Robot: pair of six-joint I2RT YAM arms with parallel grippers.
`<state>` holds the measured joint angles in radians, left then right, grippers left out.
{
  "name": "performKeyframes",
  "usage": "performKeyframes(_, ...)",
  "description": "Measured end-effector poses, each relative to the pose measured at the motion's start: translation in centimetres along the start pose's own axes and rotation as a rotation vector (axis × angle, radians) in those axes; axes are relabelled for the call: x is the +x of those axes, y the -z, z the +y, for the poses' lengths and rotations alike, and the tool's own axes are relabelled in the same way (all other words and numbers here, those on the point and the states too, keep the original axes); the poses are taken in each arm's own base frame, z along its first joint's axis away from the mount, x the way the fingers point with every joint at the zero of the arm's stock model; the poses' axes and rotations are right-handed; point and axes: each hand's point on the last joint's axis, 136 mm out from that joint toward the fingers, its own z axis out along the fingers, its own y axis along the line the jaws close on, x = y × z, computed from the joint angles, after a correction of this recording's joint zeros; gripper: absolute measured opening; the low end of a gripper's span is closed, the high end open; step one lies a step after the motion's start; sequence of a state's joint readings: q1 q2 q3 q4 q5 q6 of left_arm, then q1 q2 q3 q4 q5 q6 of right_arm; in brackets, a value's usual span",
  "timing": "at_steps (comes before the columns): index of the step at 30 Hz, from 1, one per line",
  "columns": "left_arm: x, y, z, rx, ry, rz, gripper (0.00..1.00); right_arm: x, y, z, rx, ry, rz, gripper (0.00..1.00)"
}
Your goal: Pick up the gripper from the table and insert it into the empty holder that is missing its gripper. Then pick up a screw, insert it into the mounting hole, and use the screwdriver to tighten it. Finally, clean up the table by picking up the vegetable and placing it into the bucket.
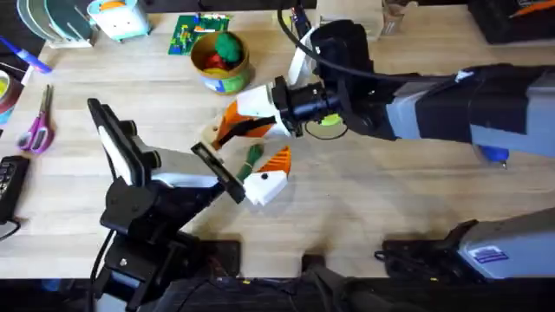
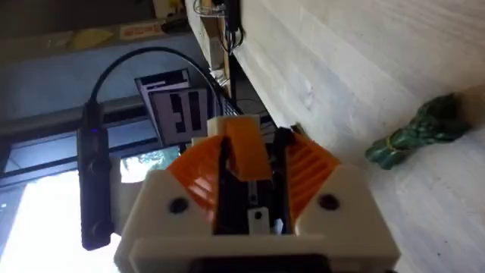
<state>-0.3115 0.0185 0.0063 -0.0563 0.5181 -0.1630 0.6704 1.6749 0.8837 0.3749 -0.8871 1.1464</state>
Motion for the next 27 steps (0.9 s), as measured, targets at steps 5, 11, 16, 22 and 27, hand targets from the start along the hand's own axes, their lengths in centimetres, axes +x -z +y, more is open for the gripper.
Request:
performKeyframes(5,0.03,-0.01,-0.23,0.013,-0.012,0.002,0.994,0.24,-0.13,-0.12,0.003,-0.004,0.009,0.495)
performKeyframes(11,0.03,0.0,-0.27,0.015,-0.022,0.002,0.993,0.25,0.01,-0.16,0.001,-0.009,0.014,0.546)
performKeyframes(16,0.03,0.0,-0.44,0.025,-0.03,0.002,0.993,0.28,0.21,-0.18,-0.003,-0.015,0.023,0.565)
performKeyframes(22,0.02,0.0,-0.49,0.027,-0.038,0.002,0.993,0.33,0.24,-0.18,-0.004,-0.017,0.027,0.594)
performKeyframes(27,0.01,0.01,-0.57,0.032,-0.044,0.001,0.993,0.31,0.38,-0.18,-0.007,-0.02,0.031,0.621)
